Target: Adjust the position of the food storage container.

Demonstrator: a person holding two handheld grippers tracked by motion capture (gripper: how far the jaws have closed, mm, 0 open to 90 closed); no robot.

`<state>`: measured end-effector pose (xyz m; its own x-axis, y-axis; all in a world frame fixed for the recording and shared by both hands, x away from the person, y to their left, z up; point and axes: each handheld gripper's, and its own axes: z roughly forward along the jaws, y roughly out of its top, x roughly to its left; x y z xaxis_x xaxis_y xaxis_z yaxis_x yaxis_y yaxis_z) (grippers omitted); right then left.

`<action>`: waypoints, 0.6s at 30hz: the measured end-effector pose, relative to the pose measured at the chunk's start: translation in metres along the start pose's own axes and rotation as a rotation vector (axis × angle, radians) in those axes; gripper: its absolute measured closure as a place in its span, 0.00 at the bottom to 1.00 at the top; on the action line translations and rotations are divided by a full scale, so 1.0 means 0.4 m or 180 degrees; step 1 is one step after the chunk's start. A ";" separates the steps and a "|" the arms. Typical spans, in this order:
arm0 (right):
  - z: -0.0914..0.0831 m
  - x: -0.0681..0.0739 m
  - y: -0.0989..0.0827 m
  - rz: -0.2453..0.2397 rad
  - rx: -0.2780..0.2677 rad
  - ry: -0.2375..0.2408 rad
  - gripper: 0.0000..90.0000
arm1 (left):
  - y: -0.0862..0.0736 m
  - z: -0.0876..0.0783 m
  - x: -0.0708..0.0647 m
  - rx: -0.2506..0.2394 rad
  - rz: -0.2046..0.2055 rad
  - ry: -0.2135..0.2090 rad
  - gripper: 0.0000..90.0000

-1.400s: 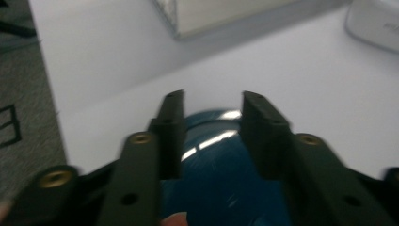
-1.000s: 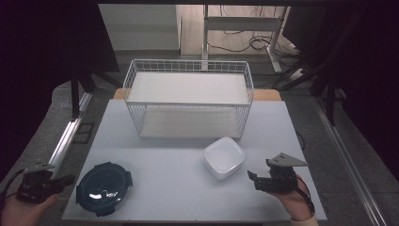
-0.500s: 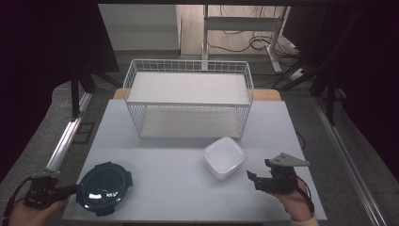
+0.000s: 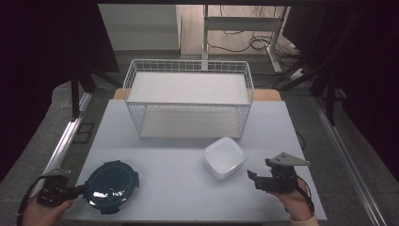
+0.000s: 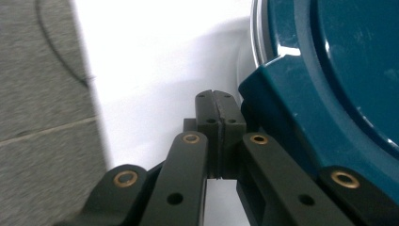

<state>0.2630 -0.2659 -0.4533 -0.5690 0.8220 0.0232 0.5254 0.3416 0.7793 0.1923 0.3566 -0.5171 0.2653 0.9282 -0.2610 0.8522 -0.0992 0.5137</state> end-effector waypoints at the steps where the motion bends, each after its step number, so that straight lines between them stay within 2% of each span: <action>1: -0.001 -0.001 0.000 0.0002 -0.0002 -0.0004 0.21 | 0.005 0.003 -0.006 -0.0016 0.0015 -0.0011 1.00; 7: -0.002 -0.006 -0.001 0.0013 -0.0007 -0.0013 0.21 | 0.038 0.026 -0.043 -0.0003 0.0138 -0.0043 1.00; 14: -0.003 -0.004 -0.001 0.0008 -0.0011 -0.0017 0.21 | 0.061 0.051 -0.067 -0.0009 0.0191 -0.0165 1.00; 18: -0.004 -0.005 -0.001 0.0013 -0.0015 -0.0032 0.21 | 0.074 0.061 -0.079 0.0024 0.0254 -0.0193 1.00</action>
<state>0.2629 -0.2683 -0.4526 -0.5605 0.8279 0.0201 0.5248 0.3362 0.7820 0.2200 0.3155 -0.5135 0.3591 0.8939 -0.2684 0.8306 -0.1749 0.5287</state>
